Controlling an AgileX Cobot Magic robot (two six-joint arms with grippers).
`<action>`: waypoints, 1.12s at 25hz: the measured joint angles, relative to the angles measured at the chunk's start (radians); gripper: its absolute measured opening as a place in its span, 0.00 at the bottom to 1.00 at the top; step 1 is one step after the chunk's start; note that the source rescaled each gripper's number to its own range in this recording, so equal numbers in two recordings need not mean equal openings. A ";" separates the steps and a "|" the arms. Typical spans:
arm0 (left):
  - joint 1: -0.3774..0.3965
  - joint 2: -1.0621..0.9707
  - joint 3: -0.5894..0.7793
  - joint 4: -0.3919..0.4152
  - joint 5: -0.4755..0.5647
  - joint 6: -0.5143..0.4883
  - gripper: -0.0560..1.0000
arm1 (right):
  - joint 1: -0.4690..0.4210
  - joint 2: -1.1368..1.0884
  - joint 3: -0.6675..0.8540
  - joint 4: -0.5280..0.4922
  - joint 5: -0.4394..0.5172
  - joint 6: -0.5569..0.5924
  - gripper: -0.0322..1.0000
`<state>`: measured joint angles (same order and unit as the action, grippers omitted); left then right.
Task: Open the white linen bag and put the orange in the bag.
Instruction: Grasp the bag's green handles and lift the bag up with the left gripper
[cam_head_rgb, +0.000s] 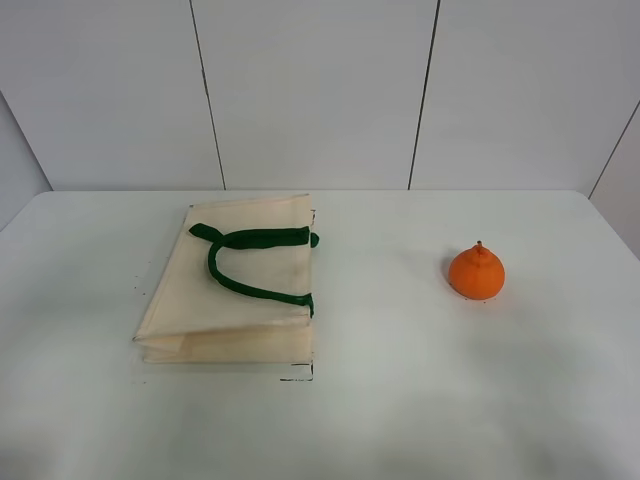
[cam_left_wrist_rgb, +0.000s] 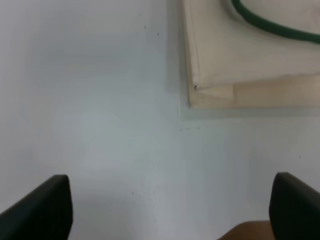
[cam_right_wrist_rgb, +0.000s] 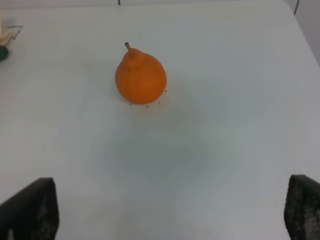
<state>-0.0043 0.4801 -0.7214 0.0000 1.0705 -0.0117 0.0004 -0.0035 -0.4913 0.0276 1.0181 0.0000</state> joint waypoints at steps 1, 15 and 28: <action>0.000 0.076 -0.034 0.000 -0.004 0.002 1.00 | 0.000 0.000 0.000 0.000 0.000 0.000 1.00; 0.000 1.130 -0.602 0.007 -0.115 0.006 1.00 | 0.000 0.000 0.000 0.000 0.000 0.000 1.00; -0.255 1.600 -1.016 0.016 -0.083 -0.224 1.00 | 0.000 0.000 0.000 0.000 0.000 0.000 1.00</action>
<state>-0.2591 2.0801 -1.7372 0.0155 0.9875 -0.2362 0.0004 -0.0035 -0.4913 0.0276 1.0181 0.0000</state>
